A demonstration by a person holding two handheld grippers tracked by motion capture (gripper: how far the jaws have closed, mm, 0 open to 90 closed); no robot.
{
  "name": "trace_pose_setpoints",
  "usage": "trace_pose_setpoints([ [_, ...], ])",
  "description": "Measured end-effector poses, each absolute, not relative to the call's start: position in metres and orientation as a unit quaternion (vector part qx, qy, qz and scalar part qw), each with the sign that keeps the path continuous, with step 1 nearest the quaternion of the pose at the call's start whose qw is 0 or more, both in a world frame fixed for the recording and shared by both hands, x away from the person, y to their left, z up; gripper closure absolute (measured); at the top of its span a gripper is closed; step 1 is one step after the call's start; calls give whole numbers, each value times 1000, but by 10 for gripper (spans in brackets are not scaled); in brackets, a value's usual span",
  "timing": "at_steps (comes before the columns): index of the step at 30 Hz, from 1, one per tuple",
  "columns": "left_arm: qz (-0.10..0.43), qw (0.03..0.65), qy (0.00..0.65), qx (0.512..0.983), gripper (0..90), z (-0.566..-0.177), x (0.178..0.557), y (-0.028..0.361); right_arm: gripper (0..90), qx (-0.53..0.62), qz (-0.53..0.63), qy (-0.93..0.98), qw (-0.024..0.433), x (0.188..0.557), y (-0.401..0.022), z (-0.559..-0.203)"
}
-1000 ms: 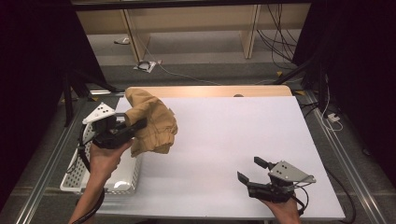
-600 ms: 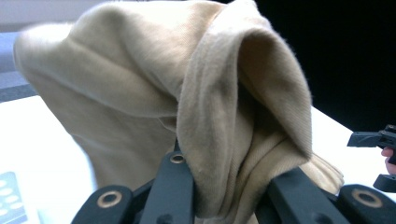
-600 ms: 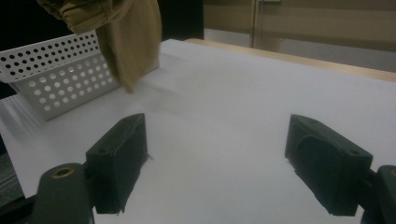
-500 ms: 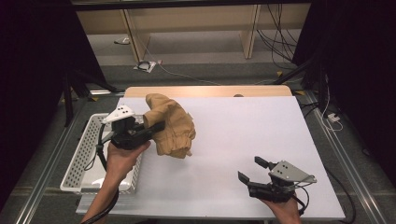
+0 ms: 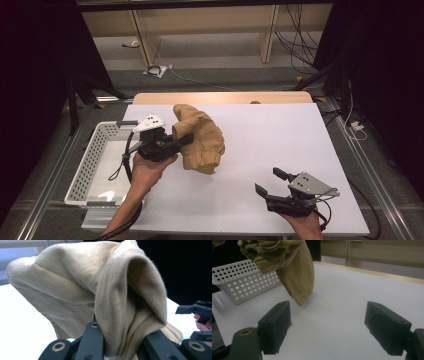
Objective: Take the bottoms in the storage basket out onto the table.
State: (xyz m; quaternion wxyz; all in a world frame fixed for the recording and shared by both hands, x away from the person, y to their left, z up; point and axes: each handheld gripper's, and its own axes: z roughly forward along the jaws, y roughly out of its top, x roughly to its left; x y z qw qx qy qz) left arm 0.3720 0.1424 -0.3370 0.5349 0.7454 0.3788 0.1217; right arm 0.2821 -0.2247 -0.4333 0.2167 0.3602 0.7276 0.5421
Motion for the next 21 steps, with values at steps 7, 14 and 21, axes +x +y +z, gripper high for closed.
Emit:
trace_pose_setpoints([
  [7, 106, 528, 372, 756, 808, -347, 376, 124, 221, 359, 543, 727, 219, 282, -225, -433],
  [14, 84, 523, 370, 763, 806, -361, 382, 106, 221, 358, 543, 727, 219, 282, -225, -433],
  [21, 70, 503, 361, 782, 803, -373, 385, 85, 221, 358, 544, 726, 220, 282, -225, -433],
])
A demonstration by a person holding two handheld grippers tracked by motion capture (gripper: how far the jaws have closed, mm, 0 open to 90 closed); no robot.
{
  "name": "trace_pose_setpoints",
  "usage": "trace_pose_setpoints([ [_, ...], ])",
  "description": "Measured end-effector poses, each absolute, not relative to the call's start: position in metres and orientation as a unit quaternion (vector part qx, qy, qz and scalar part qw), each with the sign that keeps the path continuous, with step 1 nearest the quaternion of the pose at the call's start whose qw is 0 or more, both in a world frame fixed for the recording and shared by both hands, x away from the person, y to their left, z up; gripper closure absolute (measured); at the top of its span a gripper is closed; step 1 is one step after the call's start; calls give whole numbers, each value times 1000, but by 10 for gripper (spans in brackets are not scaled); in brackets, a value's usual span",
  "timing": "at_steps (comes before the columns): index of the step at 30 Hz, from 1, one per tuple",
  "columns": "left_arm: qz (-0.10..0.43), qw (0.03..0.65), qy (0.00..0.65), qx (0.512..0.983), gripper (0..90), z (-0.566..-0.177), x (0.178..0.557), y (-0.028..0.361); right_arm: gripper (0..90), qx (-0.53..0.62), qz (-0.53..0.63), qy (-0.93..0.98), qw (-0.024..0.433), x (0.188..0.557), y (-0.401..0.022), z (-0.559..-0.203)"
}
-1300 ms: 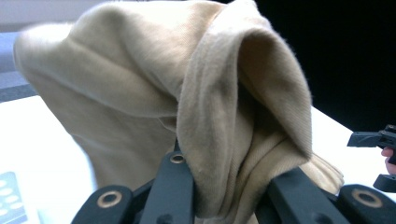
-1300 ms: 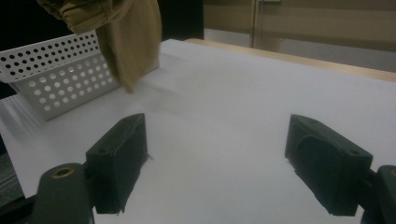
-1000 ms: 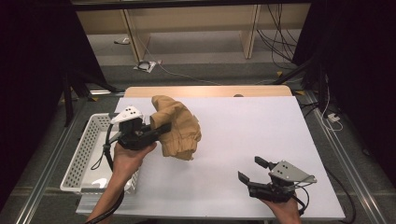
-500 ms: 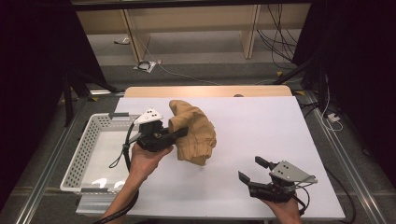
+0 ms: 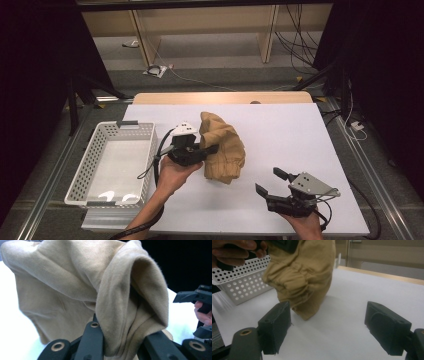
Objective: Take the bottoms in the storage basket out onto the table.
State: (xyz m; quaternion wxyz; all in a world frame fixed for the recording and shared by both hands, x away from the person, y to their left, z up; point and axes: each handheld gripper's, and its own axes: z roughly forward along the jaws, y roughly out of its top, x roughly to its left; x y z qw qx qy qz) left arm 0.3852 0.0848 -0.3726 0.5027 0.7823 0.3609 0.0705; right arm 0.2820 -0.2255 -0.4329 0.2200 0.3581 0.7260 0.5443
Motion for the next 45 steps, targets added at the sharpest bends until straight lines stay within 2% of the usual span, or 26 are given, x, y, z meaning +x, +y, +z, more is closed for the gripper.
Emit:
trace_pose_setpoints([
  [18, 35, 447, 352, 822, 788, -414, 393, 35, 221, 360, 543, 726, 221, 281, -227, -432],
  [31, 19, 448, 367, 815, 767, -428, 402, 10, 220, 358, 544, 726, 222, 281, -227, -433],
  [34, 5, 448, 369, 815, 728, -433, 405, 5, 220, 358, 544, 726, 221, 282, -227, -433],
  [37, -4, 447, 375, 812, 652, -433, 406, 4, 220, 357, 543, 727, 222, 281, -227, -432],
  [41, -16, 439, 381, 813, 420, -427, 407, 4, 220, 358, 543, 727, 221, 281, -227, -432],
  [45, -8, 449, 385, 806, 317, -420, 405, 11, 220, 358, 543, 727, 222, 281, -228, -432],
])
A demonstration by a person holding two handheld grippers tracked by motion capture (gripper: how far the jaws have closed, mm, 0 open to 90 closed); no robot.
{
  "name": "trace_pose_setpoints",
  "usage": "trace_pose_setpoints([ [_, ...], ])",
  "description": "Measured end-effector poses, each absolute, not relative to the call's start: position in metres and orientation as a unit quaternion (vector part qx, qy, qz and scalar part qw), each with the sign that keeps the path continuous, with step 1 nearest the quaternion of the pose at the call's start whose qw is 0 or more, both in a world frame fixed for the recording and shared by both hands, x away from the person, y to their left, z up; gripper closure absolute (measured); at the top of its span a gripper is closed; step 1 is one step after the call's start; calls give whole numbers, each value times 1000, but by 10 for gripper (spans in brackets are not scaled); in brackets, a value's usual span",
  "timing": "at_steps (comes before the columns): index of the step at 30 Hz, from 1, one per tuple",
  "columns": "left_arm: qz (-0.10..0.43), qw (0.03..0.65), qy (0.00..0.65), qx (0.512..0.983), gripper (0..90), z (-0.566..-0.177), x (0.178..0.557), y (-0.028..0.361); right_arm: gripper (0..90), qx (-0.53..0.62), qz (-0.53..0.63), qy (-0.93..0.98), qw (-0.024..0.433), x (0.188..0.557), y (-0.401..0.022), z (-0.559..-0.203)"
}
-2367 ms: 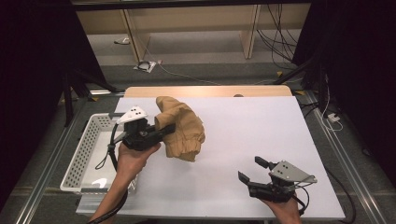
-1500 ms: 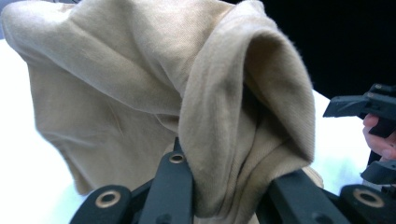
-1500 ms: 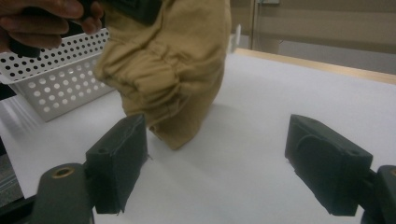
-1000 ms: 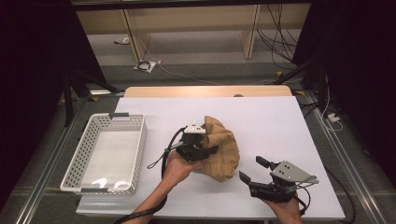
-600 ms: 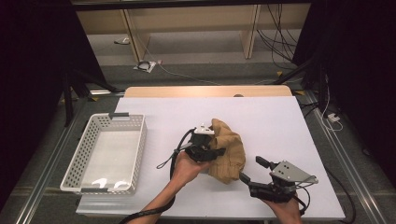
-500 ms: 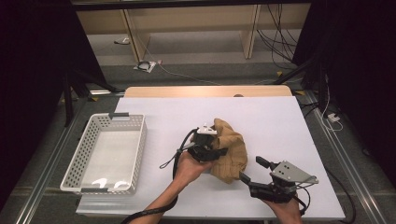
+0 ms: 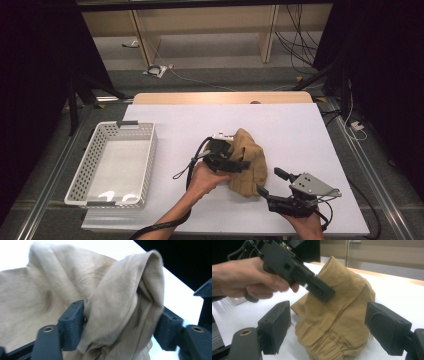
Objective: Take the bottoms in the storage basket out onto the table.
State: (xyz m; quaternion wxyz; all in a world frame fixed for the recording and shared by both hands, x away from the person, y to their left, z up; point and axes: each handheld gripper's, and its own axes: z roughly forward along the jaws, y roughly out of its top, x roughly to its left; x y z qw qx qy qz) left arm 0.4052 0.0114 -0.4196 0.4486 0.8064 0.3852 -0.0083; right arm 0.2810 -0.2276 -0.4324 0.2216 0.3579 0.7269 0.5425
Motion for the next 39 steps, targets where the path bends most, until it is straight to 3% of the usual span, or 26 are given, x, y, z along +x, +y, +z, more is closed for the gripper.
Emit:
trace_pose_setpoints([
  [9, 1, 462, 386, 799, 197, -403, 400, 26, 220, 359, 543, 726, 221, 282, -227, -433],
  [25, 33, 494, 381, 781, 179, -370, 390, 82, 219, 359, 542, 727, 222, 282, -228, -433],
  [39, 69, 500, 410, 759, 171, -366, 378, 160, 219, 359, 541, 727, 222, 282, -226, -434],
])
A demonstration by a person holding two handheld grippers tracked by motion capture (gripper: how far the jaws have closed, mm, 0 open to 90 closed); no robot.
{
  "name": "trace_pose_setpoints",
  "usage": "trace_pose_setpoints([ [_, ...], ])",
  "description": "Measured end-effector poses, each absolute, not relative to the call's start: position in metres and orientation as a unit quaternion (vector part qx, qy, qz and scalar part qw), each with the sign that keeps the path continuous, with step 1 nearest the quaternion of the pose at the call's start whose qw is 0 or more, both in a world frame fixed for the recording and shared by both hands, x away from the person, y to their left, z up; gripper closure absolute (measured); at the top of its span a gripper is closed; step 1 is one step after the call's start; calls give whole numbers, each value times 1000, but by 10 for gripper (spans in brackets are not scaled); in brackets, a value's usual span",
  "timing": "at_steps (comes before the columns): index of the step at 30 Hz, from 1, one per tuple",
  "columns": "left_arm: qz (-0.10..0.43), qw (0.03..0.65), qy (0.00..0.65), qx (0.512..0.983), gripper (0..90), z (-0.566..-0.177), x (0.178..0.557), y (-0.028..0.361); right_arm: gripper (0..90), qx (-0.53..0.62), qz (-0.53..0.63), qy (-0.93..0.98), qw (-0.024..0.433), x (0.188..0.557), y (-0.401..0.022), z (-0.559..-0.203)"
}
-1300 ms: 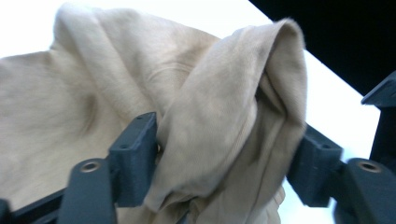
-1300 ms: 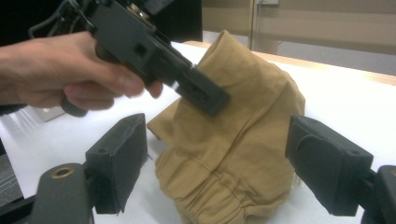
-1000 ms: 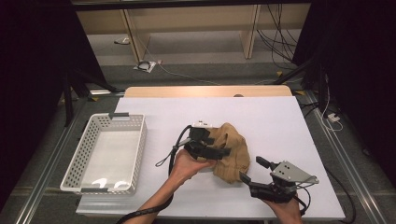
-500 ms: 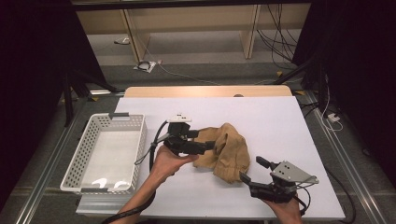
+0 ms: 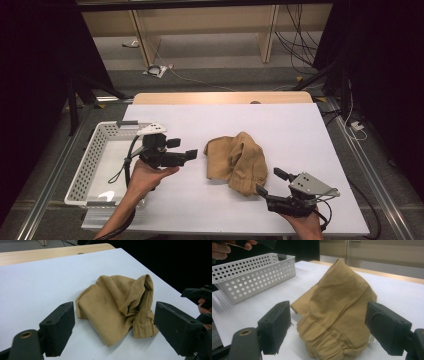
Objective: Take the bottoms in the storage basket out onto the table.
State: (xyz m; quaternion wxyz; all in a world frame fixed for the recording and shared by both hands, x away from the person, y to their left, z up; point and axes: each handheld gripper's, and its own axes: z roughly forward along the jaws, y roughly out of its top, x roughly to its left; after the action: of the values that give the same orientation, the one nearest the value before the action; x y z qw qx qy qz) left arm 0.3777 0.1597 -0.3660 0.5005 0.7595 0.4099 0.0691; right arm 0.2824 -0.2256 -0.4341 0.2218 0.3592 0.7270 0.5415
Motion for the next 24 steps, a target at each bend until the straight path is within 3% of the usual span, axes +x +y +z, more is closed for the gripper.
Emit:
trace_pose_setpoints([
  [24, 98, 512, 472, 711, 171, -366, 368, 236, 219, 358, 541, 729, 221, 280, -227, -433],
])
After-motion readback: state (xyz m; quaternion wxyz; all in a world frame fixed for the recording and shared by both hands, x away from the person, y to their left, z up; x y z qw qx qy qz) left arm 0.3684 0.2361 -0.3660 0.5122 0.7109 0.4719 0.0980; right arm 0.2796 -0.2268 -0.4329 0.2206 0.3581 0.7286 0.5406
